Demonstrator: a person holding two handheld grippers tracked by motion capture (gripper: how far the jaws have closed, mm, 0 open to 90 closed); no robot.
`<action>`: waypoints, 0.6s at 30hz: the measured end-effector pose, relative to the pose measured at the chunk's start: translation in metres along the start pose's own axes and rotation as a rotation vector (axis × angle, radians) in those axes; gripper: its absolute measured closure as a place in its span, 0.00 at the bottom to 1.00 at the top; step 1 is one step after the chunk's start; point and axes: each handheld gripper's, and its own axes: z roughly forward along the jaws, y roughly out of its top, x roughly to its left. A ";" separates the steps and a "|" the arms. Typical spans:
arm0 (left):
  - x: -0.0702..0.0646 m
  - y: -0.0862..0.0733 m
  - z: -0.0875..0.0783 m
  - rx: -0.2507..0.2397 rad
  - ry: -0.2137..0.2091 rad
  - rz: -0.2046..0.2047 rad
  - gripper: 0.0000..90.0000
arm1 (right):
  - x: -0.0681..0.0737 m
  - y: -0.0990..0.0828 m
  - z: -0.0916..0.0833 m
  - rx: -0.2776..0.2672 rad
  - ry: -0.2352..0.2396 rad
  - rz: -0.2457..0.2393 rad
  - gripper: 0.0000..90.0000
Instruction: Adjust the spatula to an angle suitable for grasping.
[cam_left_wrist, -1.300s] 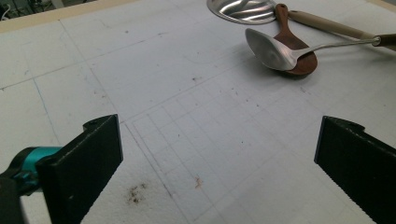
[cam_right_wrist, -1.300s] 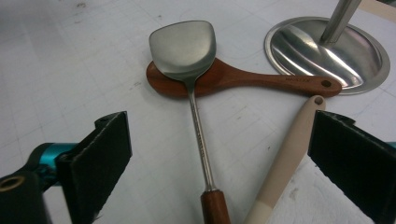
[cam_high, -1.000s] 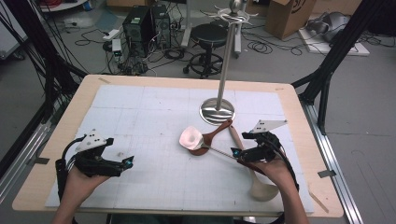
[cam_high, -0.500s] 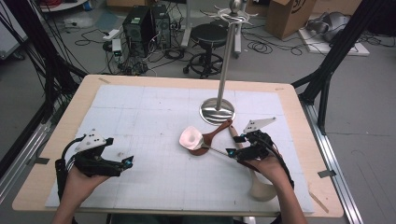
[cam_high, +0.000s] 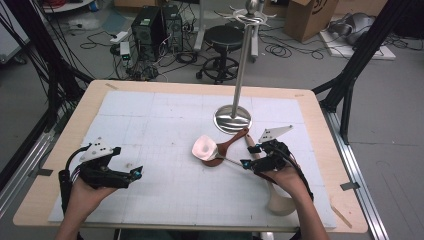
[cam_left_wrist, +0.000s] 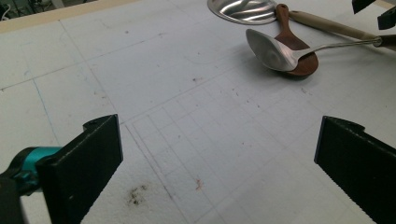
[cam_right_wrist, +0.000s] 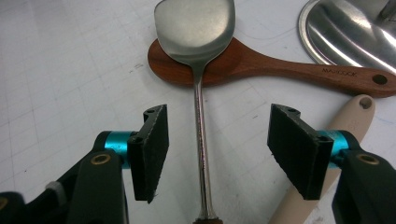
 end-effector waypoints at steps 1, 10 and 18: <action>0.000 0.000 0.000 0.000 0.000 0.000 0.02 | 0.000 0.000 0.000 0.000 0.000 0.000 0.42; 0.001 0.001 -0.001 -0.005 0.000 0.000 0.02 | 0.000 0.000 0.000 0.001 0.006 -0.004 0.43; -0.001 0.003 0.000 -0.009 -0.005 0.005 0.02 | 0.000 -0.001 -0.001 0.007 0.012 -0.008 0.44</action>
